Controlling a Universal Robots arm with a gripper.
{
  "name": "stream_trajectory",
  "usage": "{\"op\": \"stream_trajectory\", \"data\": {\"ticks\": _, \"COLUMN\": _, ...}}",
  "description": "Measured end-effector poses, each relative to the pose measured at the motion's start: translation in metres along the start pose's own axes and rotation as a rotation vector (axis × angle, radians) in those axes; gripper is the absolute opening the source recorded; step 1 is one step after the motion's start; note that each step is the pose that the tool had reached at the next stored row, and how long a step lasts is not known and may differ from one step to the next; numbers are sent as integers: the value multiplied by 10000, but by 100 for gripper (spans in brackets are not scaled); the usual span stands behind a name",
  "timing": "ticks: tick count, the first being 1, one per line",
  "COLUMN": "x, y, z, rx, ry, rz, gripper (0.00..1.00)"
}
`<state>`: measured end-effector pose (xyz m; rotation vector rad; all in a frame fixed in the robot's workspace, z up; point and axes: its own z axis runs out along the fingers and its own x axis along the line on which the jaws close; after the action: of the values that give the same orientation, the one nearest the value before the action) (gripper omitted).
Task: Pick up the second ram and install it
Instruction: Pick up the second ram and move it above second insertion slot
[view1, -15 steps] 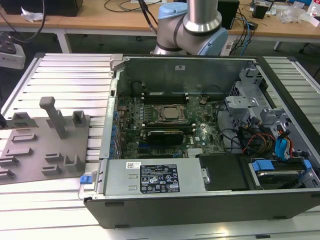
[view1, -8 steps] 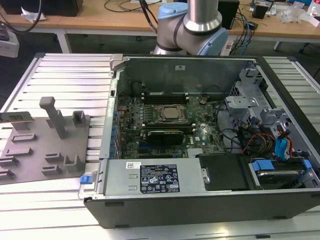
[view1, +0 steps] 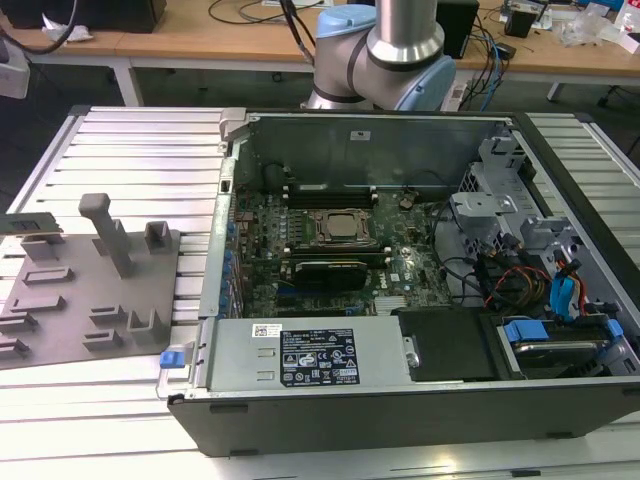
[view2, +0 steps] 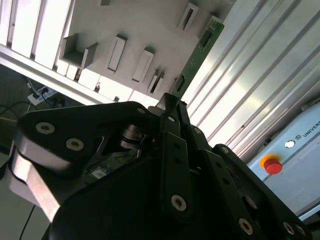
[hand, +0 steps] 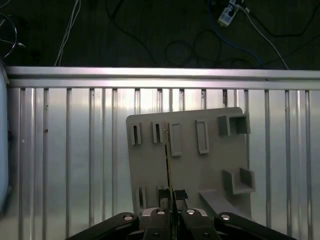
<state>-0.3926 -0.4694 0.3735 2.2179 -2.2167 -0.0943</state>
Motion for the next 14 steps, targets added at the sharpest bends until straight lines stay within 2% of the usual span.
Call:
{"op": "stream_trajectory", "data": {"ticks": 3, "x": -6, "y": 2, "z": -37, "rx": 0, "ry": 0, "rz": 0, "gripper": 14}}
{"op": "stream_trajectory", "data": {"ticks": 5, "x": -34, "y": 3, "z": -68, "rx": 0, "ry": -4, "rz": 0, "gripper": 14}}
{"op": "stream_trajectory", "data": {"ticks": 7, "x": -129, "y": 4, "z": -93, "rx": 1, "ry": -24, "rz": -1, "gripper": 14}}
{"op": "stream_trajectory", "data": {"ticks": 12, "x": -262, "y": 7, "z": -149, "rx": 0, "ry": -24, "rz": -1, "gripper": 14}}
{"op": "stream_trajectory", "data": {"ticks": 14, "x": -329, "y": 9, "z": -197, "rx": 1, "ry": -23, "rz": -1, "gripper": 14}}
